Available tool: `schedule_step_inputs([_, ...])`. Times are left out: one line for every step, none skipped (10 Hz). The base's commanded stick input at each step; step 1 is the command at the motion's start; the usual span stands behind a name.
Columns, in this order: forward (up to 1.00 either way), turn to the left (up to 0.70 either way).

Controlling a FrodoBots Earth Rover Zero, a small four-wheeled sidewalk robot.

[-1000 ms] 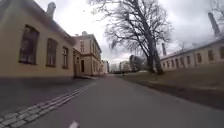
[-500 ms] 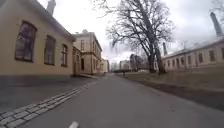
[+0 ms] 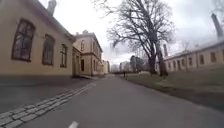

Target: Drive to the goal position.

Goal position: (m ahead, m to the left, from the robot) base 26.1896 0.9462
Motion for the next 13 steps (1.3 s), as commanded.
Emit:
schedule_step_inputs([0.70, 0.00])
schedule_step_inputs([0.70, 0.00])
schedule_step_inputs([0.70, 0.00])
schedule_step_inputs([0.70, 0.00])
schedule_step_inputs([0.70, 0.00])
schedule_step_inputs([0.70, 0.00])
schedule_step_inputs([0.70, 0.00])
schedule_step_inputs([0.70, 0.00])
schedule_step_inputs([0.70, 0.00])
schedule_step_inputs([0.70, 0.00])
schedule_step_inputs([0.70, 0.00])
schedule_step_inputs([0.70, 0.00])
schedule_step_inputs([0.70, 0.00])
